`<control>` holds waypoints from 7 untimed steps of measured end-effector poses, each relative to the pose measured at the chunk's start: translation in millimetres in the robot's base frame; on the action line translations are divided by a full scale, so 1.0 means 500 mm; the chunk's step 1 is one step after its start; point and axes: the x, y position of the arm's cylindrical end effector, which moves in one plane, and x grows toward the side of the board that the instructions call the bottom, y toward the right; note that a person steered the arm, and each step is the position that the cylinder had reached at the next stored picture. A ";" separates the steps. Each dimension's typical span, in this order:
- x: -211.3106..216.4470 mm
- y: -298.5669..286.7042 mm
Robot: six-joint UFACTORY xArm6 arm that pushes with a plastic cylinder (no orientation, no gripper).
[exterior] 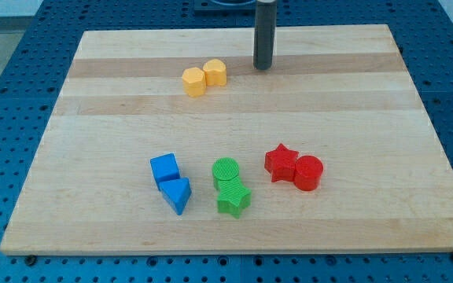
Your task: Push the yellow heart into the yellow hexagon
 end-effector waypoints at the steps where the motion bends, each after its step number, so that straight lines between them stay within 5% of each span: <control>1: -0.008 -0.031; 7: -0.005 -0.190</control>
